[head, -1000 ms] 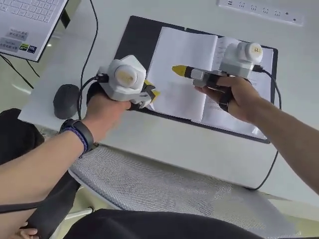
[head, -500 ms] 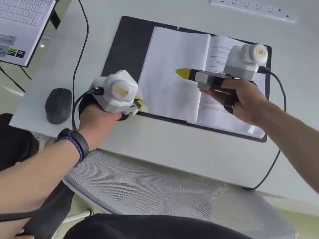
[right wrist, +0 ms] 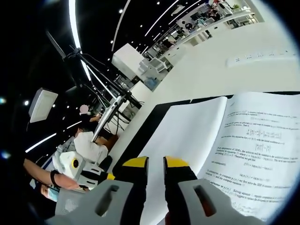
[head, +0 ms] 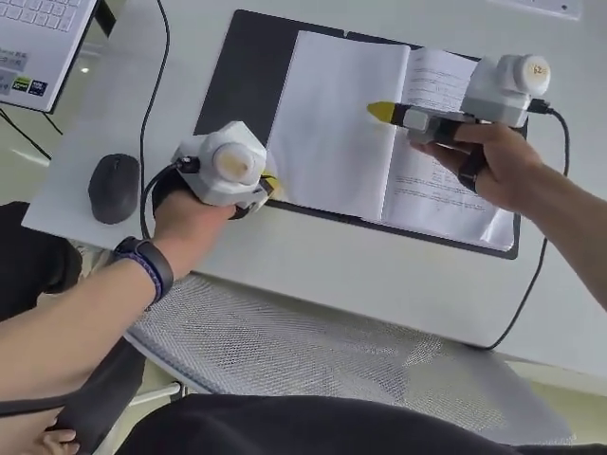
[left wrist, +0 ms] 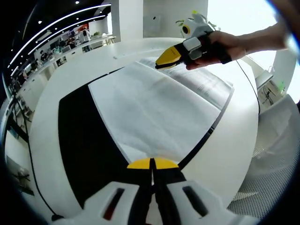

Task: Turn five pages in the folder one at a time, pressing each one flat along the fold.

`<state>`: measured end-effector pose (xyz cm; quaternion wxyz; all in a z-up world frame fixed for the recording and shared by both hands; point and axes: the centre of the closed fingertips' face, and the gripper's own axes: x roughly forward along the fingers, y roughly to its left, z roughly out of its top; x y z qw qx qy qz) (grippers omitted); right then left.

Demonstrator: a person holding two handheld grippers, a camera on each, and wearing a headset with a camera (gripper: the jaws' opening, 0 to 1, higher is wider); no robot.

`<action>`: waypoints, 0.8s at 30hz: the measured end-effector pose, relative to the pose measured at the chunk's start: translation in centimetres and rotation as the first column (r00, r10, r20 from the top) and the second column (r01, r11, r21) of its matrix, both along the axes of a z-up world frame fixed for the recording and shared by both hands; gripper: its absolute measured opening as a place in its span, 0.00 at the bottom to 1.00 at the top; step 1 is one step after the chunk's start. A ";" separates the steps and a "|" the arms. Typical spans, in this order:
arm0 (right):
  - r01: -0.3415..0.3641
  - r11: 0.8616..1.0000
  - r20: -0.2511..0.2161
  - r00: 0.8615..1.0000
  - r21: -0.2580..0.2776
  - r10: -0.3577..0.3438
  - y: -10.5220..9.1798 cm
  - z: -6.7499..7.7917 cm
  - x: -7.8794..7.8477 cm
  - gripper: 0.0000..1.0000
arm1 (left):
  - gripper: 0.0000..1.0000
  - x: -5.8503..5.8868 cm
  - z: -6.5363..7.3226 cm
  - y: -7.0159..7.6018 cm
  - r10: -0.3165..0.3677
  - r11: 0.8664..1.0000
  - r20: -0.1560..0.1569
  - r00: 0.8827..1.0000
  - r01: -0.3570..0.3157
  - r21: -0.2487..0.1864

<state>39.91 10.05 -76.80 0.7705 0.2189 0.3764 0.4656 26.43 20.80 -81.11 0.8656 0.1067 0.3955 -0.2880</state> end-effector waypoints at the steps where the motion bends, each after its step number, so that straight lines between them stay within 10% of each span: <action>1: 0.003 1.000 0.000 1.000 0.001 -0.003 -0.1 -0.1 0.3 0.10 | 0.00 0.0 0.0 0.0 0.001 1.000 -0.001 1.000 -0.001 -0.002; 24: 0.092 0.995 -0.058 0.994 0.023 -0.091 -1.1 -3.1 3.7 0.00 | 0.00 0.1 -0.1 0.0 0.003 1.000 -0.016 1.000 -0.003 -0.003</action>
